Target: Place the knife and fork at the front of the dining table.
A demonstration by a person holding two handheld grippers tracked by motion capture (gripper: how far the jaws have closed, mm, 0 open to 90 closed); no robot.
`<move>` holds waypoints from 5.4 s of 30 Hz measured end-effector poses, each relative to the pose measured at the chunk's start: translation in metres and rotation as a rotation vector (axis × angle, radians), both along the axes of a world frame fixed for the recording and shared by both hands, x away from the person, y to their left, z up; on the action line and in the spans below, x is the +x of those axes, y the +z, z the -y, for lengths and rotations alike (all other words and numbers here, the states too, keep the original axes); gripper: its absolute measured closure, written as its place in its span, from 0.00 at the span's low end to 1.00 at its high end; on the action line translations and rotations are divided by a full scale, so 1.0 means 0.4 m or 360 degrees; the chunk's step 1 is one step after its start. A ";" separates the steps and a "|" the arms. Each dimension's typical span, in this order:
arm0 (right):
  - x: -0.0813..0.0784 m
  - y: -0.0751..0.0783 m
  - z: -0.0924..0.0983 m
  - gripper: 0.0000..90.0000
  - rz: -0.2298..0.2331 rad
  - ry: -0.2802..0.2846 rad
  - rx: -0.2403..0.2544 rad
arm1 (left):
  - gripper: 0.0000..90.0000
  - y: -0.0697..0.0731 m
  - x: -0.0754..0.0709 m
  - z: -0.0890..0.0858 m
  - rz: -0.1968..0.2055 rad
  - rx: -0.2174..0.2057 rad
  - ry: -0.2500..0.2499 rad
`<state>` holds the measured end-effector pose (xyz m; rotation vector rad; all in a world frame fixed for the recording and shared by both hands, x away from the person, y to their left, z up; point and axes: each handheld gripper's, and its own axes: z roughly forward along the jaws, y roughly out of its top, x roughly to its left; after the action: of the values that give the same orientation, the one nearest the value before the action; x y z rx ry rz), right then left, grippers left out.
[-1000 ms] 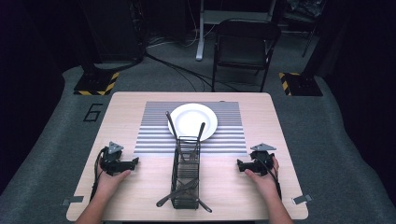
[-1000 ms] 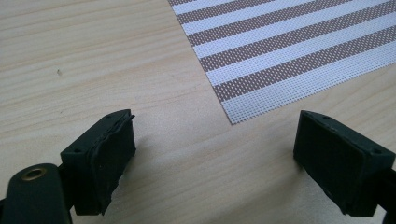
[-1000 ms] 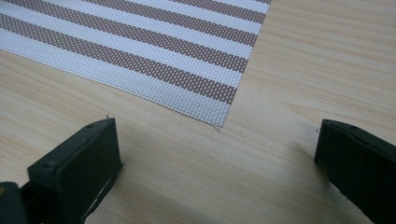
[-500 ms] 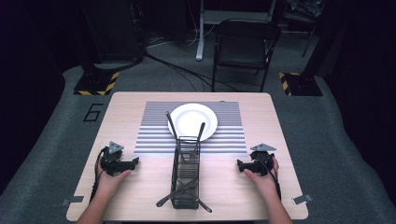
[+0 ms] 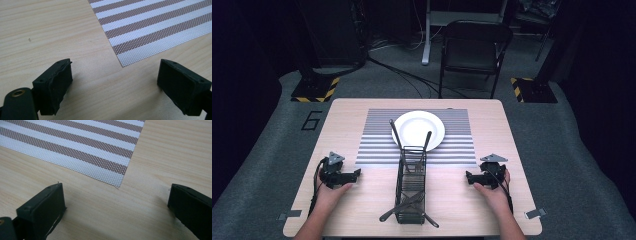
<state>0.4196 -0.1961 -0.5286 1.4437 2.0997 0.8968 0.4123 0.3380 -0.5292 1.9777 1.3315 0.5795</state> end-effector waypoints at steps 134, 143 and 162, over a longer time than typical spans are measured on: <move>-0.009 0.318 -0.399 0.89 0.0149 0.0875 0.0219 | 0.14 0.001 -0.004 0.003 -0.0006 -0.0004 -0.0016; -0.014 0.301 -0.409 0.93 0.0115 0.0885 0.0153 | 0.14 0.000 -0.003 0.003 -0.0005 -0.0004 -0.0016; -0.016 0.291 -0.433 0.96 0.0078 0.0916 0.0062 | 0.14 0.001 -0.003 0.003 -0.0006 -0.0004 -0.0016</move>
<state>0.4133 -0.0230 -0.4124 0.8185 2.5152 1.1638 0.4109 0.3369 -0.5290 1.9834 1.3232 0.5696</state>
